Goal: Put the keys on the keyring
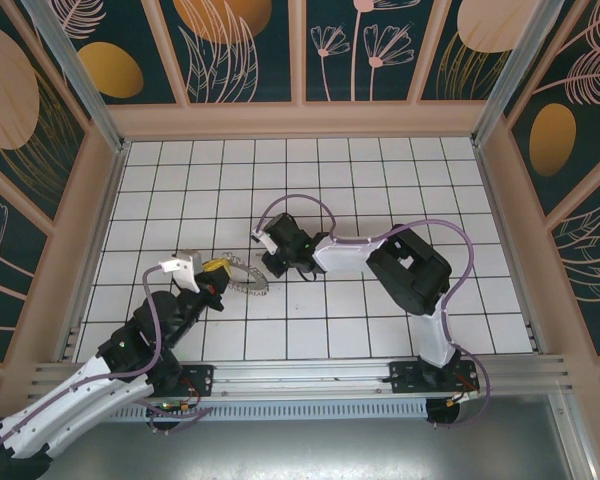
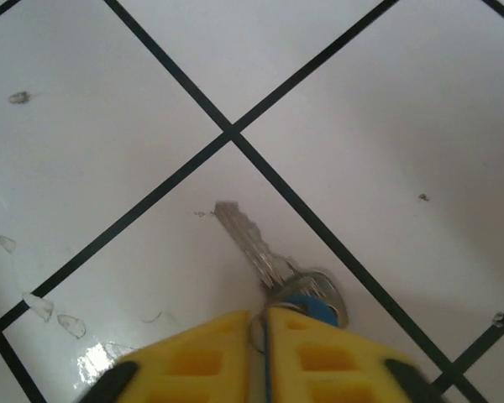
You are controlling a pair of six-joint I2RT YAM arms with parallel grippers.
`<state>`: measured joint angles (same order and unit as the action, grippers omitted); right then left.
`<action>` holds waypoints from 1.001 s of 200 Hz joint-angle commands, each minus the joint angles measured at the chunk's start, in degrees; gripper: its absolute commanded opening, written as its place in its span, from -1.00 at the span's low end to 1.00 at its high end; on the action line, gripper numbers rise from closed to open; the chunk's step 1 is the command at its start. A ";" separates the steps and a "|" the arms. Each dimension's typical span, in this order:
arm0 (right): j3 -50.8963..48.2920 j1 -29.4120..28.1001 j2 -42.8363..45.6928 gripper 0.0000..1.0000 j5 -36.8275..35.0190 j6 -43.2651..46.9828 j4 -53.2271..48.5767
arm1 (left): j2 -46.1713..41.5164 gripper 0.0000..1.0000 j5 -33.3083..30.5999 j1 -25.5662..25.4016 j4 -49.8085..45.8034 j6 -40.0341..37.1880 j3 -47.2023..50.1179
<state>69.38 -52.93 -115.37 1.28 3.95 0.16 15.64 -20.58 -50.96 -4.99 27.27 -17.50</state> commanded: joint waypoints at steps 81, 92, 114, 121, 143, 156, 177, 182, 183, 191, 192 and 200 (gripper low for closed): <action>-8.52 2.38 10.24 -1.00 2.34 1.85 0.55 | 0.44 -1.00 -1.21 -0.09 0.07 -1.30 -1.78; -10.26 3.73 12.58 -1.00 5.73 1.18 -0.16 | 1.66 -1.00 -0.76 -0.09 0.16 -1.98 -2.15; -14.74 7.04 17.48 -1.00 13.62 1.13 -2.16 | 5.00 -1.00 -0.16 -0.07 -0.02 -3.04 -3.22; -16.54 7.62 19.33 -1.00 15.89 1.53 -2.57 | 6.01 -1.00 0.19 -0.07 0.26 -3.25 -3.33; -20.64 8.33 24.12 -1.00 18.80 1.67 -2.82 | 8.52 -1.00 0.72 -0.10 1.83 -3.51 -2.95; -21.40 8.15 25.25 -1.00 18.45 1.03 -2.09 | 9.17 -1.00 0.93 -0.10 3.19 -3.46 -2.43; -18.97 8.06 22.49 -0.69 15.29 -1.62 -1.08 | 8.87 -1.00 0.81 -0.08 4.53 -2.61 -1.56; -17.54 8.02 21.21 -0.60 14.57 -2.39 -1.24 | 8.65 -1.00 0.67 -0.10 4.55 -2.24 -1.37; -17.32 8.02 20.96 -0.57 14.47 -2.55 -1.28 | 8.55 -1.00 0.61 -0.10 4.51 -2.14 -1.34; -15.33 7.70 18.60 -0.37 13.59 -3.57 -1.54 | 8.00 -1.00 0.39 -0.04 4.16 -1.83 -1.18; -15.07 7.59 18.25 -0.35 13.45 -3.67 -1.60 | 7.96 -1.00 0.33 -0.07 4.09 -1.76 -1.16; -13.01 6.82 16.11 -0.23 12.21 -4.24 -1.67 | 7.39 -1.00 0.07 -0.04 3.40 -1.30 -1.07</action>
<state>51.07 -44.86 -93.97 16.10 2.26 -1.50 24.77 -19.99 -50.96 -5.13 25.15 -18.55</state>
